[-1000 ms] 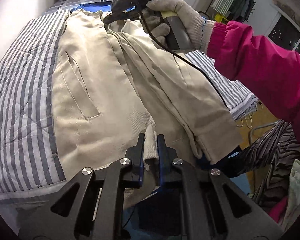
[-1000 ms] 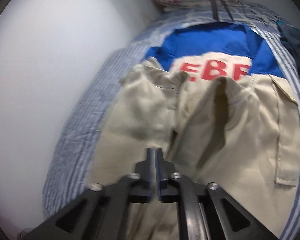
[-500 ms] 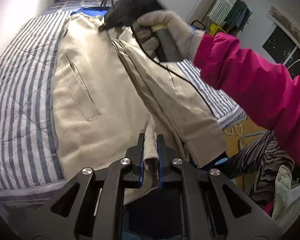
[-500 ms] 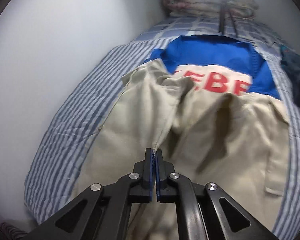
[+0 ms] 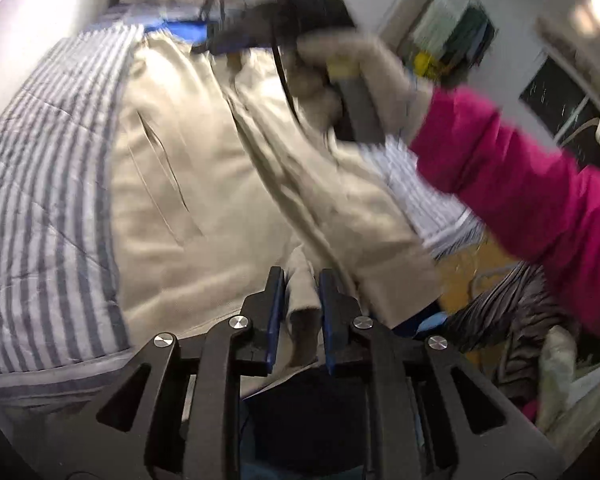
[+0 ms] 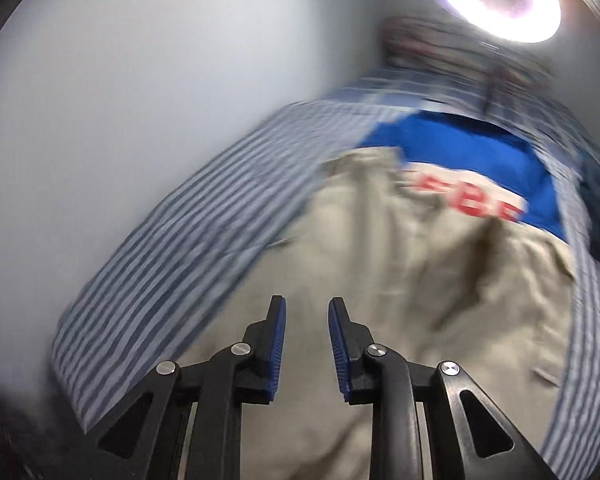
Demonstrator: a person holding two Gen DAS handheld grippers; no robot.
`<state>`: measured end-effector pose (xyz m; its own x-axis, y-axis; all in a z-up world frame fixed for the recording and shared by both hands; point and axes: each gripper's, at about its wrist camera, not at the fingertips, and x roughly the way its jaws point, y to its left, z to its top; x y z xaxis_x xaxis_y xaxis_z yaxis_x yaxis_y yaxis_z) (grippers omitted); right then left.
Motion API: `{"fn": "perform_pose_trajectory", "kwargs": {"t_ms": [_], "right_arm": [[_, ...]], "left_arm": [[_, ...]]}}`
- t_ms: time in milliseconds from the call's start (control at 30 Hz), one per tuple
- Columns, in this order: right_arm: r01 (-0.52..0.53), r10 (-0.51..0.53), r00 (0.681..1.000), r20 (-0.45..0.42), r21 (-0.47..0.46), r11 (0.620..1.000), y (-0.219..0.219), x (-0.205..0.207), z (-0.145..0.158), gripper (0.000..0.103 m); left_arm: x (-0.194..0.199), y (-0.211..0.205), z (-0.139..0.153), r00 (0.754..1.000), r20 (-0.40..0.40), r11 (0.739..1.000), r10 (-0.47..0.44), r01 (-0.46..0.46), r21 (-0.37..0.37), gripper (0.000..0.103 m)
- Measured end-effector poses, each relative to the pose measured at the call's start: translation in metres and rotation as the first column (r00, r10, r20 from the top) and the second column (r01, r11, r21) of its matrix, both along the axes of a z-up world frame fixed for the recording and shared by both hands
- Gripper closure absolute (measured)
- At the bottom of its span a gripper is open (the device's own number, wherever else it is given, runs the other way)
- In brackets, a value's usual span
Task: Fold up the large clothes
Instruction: 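Grasp the jacket fold with the left gripper while the right gripper pinches the fabric beside it, then grasp the beige jacket hem with both grippers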
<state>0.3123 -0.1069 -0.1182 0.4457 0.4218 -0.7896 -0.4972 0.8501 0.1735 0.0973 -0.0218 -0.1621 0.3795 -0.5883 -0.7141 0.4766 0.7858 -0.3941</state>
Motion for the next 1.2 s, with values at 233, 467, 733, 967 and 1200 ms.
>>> {"fn": "perform_pose_trajectory", "kwargs": {"t_ms": [233,467,733,967,1200], "right_arm": [[-0.168,0.157,0.984,-0.08,-0.156,0.973,0.048,-0.03,-0.067,0.079],[-0.041,0.04,0.989,-0.14,-0.004,0.999,-0.024,-0.059,-0.002,0.08],[0.165,-0.161,0.961,-0.225,0.001,0.986,-0.123,-0.188,0.006,0.077],[0.12,-0.139,0.977,-0.163,-0.12,0.986,-0.107,-0.264,-0.028,0.074],[0.218,-0.228,0.966,-0.125,-0.085,0.972,-0.147,-0.28,-0.009,0.055]], "left_arm": [[0.004,0.035,0.005,0.997,-0.03,0.992,0.076,-0.078,-0.096,0.088],[0.026,0.047,-0.009,0.986,-0.047,0.986,0.162,-0.163,-0.017,0.088],[0.024,0.01,-0.062,0.994,-0.038,0.98,0.099,-0.091,0.179,0.088],[0.01,0.003,-0.049,0.997,-0.019,0.969,0.074,-0.067,0.236,0.085],[-0.026,-0.05,-0.046,0.99,0.087,0.917,-0.112,0.069,0.392,0.083]]}}
